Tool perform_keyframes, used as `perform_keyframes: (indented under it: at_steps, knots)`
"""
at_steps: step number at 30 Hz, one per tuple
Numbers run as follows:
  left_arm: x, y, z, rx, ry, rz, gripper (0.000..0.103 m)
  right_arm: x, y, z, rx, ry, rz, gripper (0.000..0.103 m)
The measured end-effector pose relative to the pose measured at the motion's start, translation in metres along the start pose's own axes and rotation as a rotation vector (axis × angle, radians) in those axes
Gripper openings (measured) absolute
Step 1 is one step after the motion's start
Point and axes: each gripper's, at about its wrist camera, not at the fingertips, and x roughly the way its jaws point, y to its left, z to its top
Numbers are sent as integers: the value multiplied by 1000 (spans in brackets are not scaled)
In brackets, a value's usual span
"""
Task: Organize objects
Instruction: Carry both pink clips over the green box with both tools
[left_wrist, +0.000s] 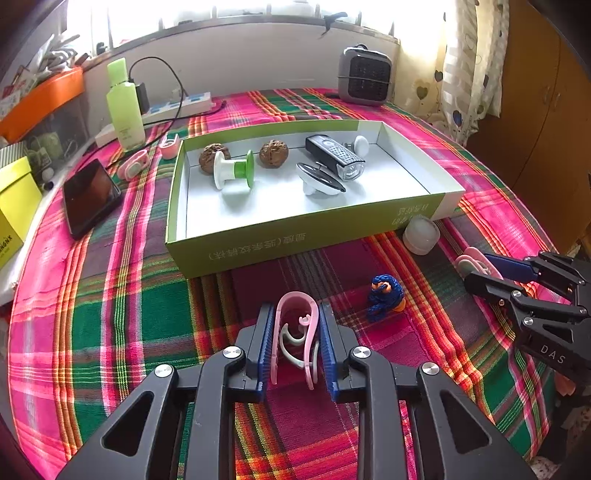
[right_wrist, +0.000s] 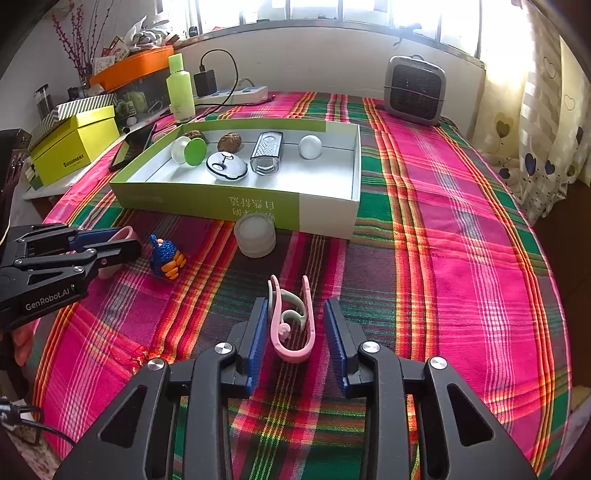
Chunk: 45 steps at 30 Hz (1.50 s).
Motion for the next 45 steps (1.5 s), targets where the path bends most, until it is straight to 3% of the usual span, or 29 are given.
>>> perform_keyframes:
  at_steps: [9,25,45]
  knots:
    - [0,3,0,-15,1,-7,22,-1,-1,0,0,-1,0,24]
    - [-5,3,2,-32,-7,-9,21,-6,2,4,-1,-19,17,24]
    - [-21,4,25,-39,-70,-14,22,-12,20,34,-40,-80,69,24]
